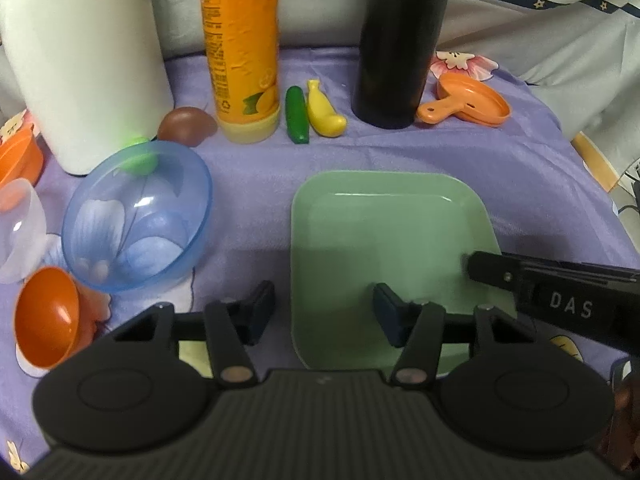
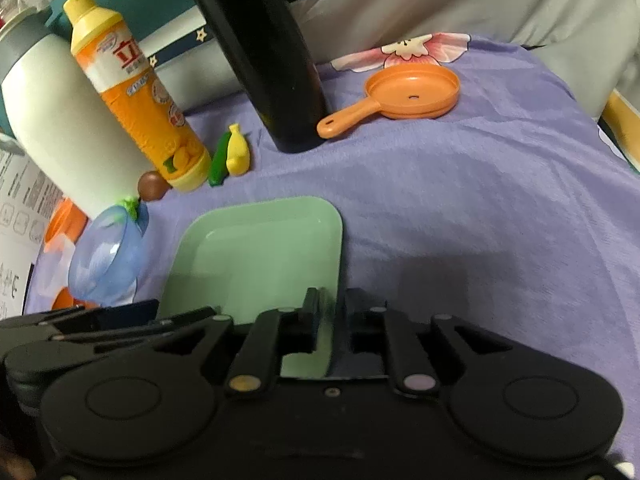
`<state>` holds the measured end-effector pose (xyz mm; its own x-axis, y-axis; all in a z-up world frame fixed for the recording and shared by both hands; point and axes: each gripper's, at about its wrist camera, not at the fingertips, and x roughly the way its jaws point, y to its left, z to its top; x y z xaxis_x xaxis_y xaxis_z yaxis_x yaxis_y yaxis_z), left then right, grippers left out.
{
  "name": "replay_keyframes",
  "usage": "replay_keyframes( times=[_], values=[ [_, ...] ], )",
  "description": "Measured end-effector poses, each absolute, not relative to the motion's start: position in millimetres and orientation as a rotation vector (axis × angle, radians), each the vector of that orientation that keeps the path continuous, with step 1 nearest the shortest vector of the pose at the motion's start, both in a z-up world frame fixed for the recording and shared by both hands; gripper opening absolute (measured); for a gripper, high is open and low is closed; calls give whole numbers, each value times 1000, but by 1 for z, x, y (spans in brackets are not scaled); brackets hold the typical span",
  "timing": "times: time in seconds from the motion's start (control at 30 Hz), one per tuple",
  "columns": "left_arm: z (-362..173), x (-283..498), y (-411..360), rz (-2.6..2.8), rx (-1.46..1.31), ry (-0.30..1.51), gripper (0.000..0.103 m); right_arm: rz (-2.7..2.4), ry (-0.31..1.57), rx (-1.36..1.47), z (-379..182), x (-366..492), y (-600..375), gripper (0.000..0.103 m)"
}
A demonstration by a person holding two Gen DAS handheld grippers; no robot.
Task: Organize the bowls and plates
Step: 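Carry the green tray with both tools and lower it onto the white plate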
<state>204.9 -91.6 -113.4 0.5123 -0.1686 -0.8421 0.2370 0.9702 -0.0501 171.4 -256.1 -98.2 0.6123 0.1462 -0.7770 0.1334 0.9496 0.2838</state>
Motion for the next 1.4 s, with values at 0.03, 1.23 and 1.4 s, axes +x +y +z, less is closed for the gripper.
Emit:
replay_keyframes(
  times=[0.03,1.23,1.4],
  values=[
    [-114,205,-92,-245,77,1001,55,6,908,331,-99,171,-255,22],
    [-17,72,-4,-188,50,933,37,56,900,257,-14,58,-160,24],
    [-7,43,33,-160,36,919,37,116,921,264,-4,39,-129,24]
  ],
)
